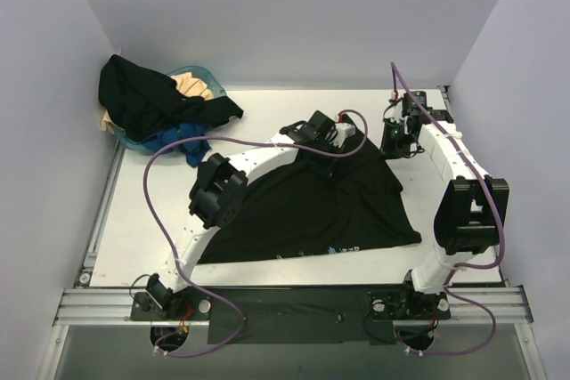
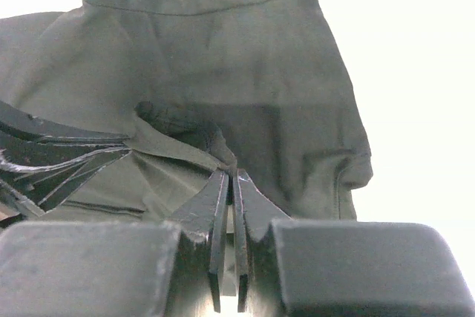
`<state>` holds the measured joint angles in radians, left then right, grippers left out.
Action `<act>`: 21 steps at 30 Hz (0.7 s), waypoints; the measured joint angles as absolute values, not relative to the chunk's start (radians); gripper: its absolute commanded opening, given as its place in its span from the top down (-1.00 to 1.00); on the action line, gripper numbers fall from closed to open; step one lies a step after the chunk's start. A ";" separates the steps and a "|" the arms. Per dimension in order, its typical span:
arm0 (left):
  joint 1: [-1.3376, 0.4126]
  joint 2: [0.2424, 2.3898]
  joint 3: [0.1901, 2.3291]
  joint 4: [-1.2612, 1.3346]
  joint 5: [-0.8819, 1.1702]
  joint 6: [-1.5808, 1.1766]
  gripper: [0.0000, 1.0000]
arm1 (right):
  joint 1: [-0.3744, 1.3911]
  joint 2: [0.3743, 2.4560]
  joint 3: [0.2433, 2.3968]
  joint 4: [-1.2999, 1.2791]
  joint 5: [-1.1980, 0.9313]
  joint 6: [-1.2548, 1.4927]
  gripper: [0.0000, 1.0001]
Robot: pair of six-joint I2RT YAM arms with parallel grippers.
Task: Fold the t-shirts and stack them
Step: Fold the flattened tshirt in 1/3 of the way
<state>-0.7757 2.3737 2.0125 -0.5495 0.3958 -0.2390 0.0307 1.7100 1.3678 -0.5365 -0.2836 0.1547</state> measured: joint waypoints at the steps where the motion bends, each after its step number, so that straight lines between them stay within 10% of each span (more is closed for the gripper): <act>1: -0.778 2.374 2.012 -0.549 0.386 -0.235 1.00 | 0.026 1.705 1.364 -0.534 -0.284 0.154 1.00; 9: -0.780 2.373 2.012 -0.549 0.289 -0.219 1.00 | 0.013 1.770 1.360 -0.535 -0.250 0.145 1.00; 13: -0.780 2.373 2.012 -0.548 0.271 -0.203 1.00 | 0.025 1.775 1.366 -0.535 -0.237 0.126 0.43; 21: -0.780 2.373 1.995 -0.547 0.270 -0.195 1.00 | -0.011 1.785 1.360 -0.534 -0.235 0.137 0.41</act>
<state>-0.7803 2.3734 1.9949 -0.5468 0.2699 -0.1951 -0.0113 1.7847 1.3598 -0.5339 -0.2352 0.1368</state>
